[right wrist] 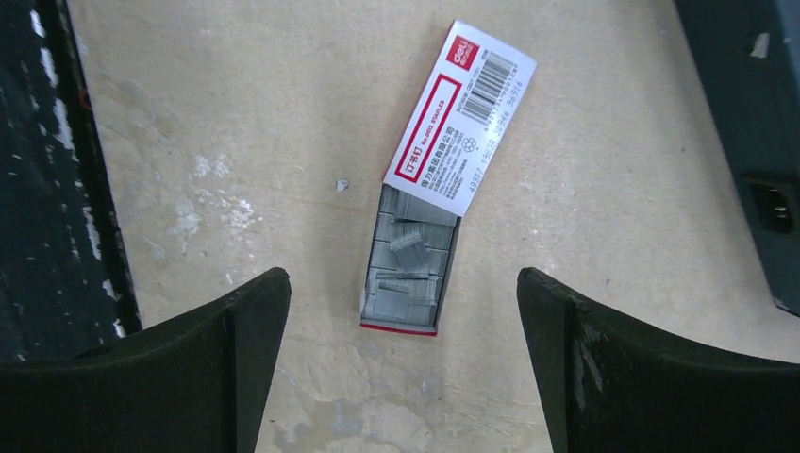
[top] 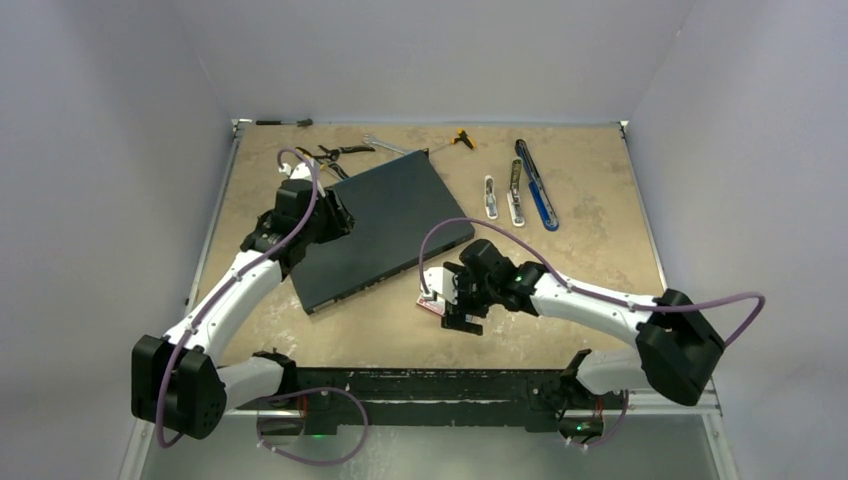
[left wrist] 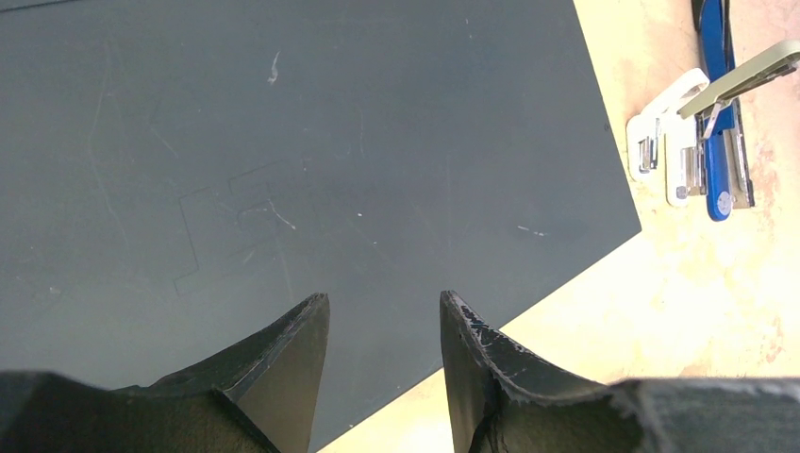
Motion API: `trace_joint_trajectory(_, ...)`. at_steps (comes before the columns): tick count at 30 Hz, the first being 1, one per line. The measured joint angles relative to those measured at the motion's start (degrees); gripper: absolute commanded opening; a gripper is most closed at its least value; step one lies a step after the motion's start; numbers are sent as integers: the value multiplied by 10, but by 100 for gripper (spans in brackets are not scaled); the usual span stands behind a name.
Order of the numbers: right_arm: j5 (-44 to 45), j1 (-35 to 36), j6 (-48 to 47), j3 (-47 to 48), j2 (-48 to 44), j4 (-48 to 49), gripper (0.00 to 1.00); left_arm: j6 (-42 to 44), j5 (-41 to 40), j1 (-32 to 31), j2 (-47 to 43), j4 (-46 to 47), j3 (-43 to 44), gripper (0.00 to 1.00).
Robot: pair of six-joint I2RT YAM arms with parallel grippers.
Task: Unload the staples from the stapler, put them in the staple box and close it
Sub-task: Close the staple box at the center of the board.
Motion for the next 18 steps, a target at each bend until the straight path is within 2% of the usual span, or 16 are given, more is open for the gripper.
trace_joint_trajectory(11, 1, -22, -35, -14, 65, 27, 90, -9, 3, 0, 3, -1, -7, 45)
trace_joint_trajectory(18, 0, -29, -49, -14, 84, 20, 84, -7, 29, -2, 15, 6, -9, 45)
